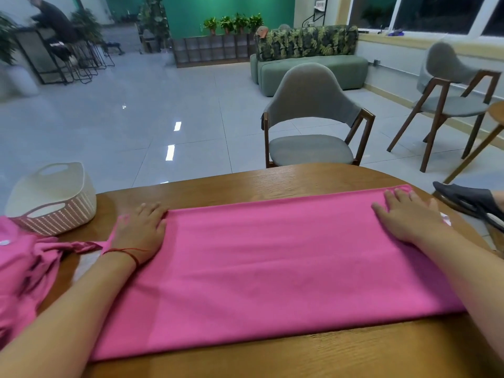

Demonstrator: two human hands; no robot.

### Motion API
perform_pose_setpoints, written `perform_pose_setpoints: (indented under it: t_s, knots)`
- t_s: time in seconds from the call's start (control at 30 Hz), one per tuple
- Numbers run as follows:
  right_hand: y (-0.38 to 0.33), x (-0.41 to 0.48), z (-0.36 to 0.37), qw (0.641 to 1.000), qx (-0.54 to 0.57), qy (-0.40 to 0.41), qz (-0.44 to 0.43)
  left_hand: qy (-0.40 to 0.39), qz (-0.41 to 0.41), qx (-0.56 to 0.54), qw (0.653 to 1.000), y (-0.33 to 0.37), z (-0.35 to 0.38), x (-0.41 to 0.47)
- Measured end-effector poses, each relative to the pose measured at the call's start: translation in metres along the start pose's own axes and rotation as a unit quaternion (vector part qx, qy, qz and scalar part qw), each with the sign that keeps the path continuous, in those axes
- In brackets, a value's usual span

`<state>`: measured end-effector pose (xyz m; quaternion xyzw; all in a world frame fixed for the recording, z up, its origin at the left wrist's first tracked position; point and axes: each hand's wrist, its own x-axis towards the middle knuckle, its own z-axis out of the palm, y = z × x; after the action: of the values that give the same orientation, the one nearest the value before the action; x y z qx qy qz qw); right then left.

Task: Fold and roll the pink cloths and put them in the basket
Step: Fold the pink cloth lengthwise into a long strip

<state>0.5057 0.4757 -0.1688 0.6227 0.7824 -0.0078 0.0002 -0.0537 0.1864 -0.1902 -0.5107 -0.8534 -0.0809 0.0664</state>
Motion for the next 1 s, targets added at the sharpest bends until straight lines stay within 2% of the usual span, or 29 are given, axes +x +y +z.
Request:
perform_pose_setpoints:
  t_s: [0.07, 0.17, 0.37, 0.67, 0.77, 0.87, 1.0]
  knots:
    - [-0.035, -0.012, -0.005, 0.999, 0.031, 0.017, -0.041, -0.003, 0.04, -0.037, 0.999, 0.012, -0.004, 0.008]
    - [-0.089, -0.035, 0.005, 0.991, 0.068, 0.0, -0.111, -0.04, 0.05, -0.105, 0.992, 0.022, -0.007, 0.03]
    - [-0.101, -0.04, 0.018, 0.991, 0.088, 0.025, -0.099, -0.076, 0.087, -0.142, 0.983, 0.011, -0.018, 0.052]
    - [-0.102, -0.04, 0.02, 0.991, 0.085, 0.033, -0.095, -0.041, 0.147, -0.103, 0.983, 0.004, -0.014, 0.052]
    - [-0.103, -0.041, 0.02, 0.992, 0.082, 0.029, -0.094, 0.006, 0.171, -0.082, 0.982, 0.007, -0.011, 0.047]
    - [-0.103, -0.041, 0.019, 0.992, 0.085, 0.029, -0.092, 0.064, 0.15, -0.063, 0.985, 0.01, -0.003, 0.043]
    - [-0.101, -0.04, 0.021, 0.992, 0.084, 0.027, -0.091, 0.08, 0.141, -0.038, 0.986, 0.01, 0.006, 0.043]
